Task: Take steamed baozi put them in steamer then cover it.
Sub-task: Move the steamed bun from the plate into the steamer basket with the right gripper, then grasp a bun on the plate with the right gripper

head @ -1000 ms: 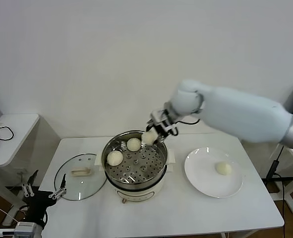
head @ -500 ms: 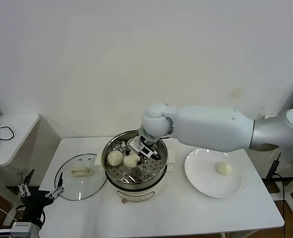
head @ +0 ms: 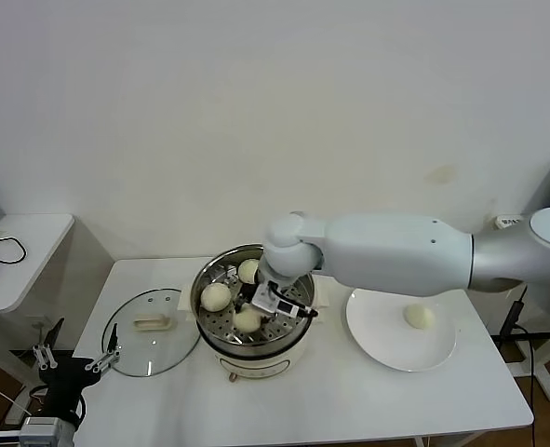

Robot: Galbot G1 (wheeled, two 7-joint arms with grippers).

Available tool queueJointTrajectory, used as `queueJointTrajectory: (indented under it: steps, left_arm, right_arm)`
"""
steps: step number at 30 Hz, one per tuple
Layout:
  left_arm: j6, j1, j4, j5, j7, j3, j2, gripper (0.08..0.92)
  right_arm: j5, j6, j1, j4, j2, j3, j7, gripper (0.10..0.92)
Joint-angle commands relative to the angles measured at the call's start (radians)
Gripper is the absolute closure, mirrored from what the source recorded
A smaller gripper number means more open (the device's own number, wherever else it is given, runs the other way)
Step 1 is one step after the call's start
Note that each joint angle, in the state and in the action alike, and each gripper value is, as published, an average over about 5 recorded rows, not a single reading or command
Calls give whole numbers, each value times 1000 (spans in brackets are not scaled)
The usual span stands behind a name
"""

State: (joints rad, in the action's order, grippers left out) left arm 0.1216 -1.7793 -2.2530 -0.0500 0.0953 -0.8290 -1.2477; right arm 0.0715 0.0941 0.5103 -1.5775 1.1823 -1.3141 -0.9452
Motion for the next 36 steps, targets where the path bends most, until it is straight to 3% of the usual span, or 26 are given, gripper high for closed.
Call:
queueJointTrajectory:
  steps: [1, 4, 11, 14, 20, 28, 36]
  left_arm:
    - [0, 0, 3, 0, 1, 1, 0, 177]
    - [0, 2, 4, 0, 0, 1, 1, 177]
    - [0, 4, 4, -2, 0, 0, 6, 177]
    - [0, 3, 4, -3, 0, -2, 10, 177]
    - [-1, 6, 7, -3, 0, 2, 17, 177]
    - [0, 17, 10, -6, -2, 15, 39, 177]
    - [4, 36, 9, -3, -3, 53, 56, 177]
  right_arm:
    - [76, 66, -3, -33, 1, -15, 9, 465]
    - [68, 71, 1, -31, 1, -11, 18, 434]
    - [26, 67, 36, -33, -20, 9, 15, 248]
    - [-5, 56, 65, -36, -56, 26, -7, 210]
    - [-83, -24, 119, -16, -189, 107, -86, 203]
    - [-149, -303, 147, -54, -464, 156, -168, 203]
    - [-96, -342, 39, -60, -734, 201, -169, 203]
